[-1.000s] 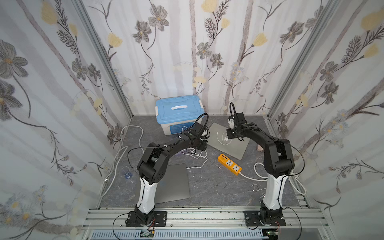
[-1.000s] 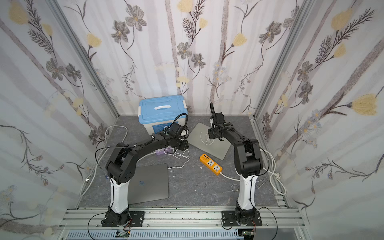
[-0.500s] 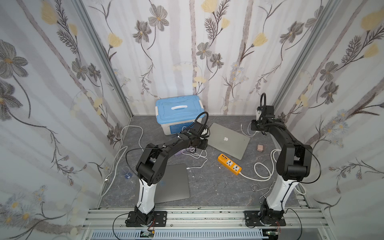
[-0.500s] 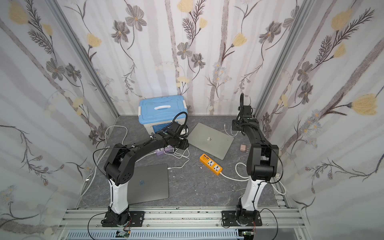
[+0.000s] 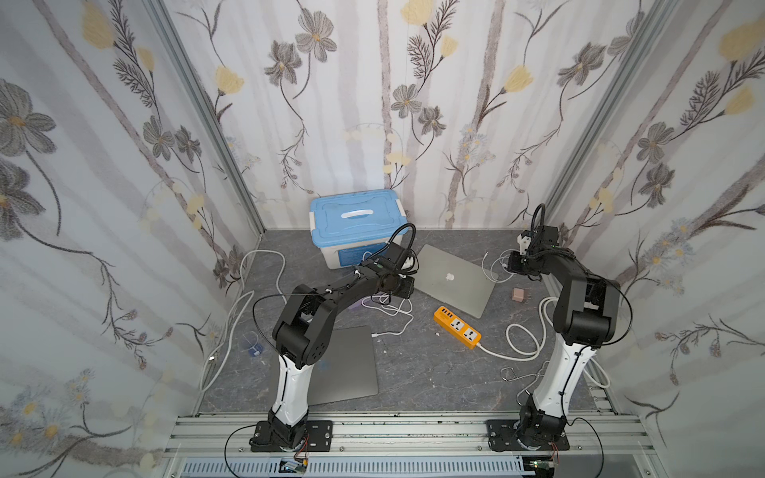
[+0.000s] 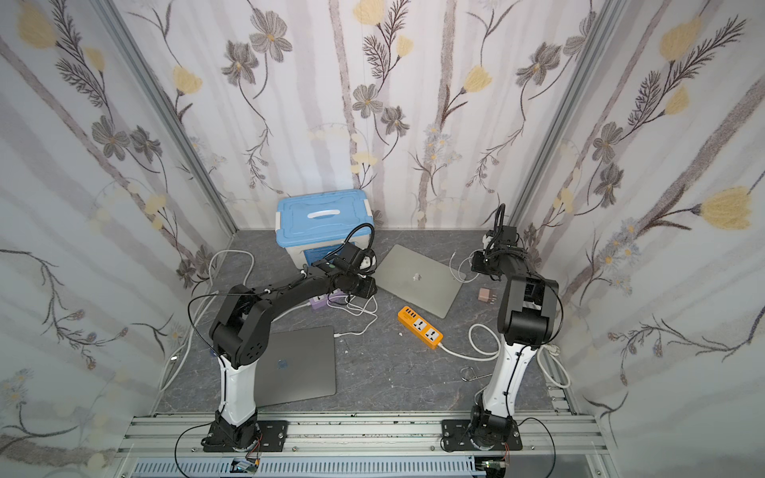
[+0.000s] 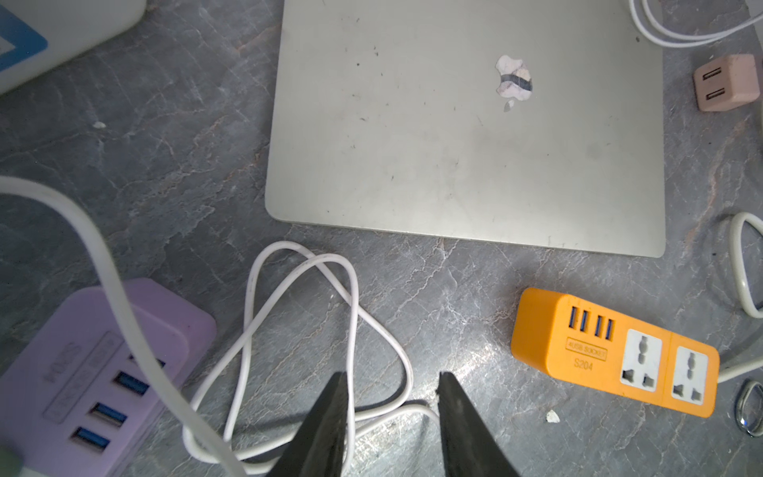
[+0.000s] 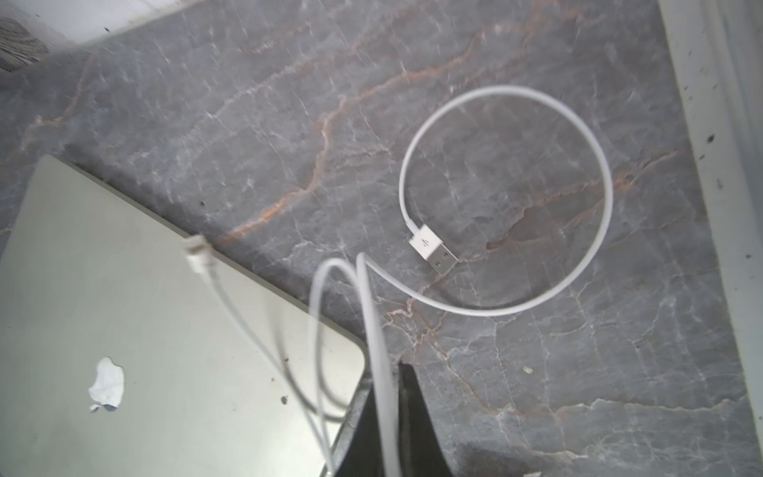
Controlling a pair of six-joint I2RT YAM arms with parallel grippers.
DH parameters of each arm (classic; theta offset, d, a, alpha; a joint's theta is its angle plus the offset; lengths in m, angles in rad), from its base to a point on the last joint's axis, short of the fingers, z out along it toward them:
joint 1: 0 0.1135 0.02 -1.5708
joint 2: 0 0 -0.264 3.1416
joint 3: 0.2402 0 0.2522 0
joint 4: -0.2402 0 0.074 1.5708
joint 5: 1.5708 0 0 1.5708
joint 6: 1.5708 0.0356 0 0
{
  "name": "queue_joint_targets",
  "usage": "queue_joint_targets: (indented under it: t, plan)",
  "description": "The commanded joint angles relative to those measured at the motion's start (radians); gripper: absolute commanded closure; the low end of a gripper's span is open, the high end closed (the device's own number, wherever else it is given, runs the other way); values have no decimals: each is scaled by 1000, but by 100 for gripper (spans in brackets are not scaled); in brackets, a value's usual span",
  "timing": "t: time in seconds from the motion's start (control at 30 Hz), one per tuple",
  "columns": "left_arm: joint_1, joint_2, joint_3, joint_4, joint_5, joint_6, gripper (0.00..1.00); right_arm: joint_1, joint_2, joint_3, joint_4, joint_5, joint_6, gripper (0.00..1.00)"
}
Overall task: Unplug the laptop charger
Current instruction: Move the charging cable to the center of the board.
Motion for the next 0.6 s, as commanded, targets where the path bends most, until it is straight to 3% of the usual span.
queue_joint_targets:
  t: [0.0, 0.13, 0.27, 0.57]
  plan:
    - [1, -18, 7, 28, 39, 32, 60, -3, -11, -38, 83, -39, 2, 77]
    - [1, -35, 24, 25, 75, 27, 60, 7, -75, -75, 111, -14, 0, 53]
    - [0, -86, 25, 9, 49, 31, 60, 41, -164, -87, 96, 52, -24, 38]
    - [13, -275, -45, -70, -106, 26, 60, 172, -390, -184, 93, 305, -56, 22]
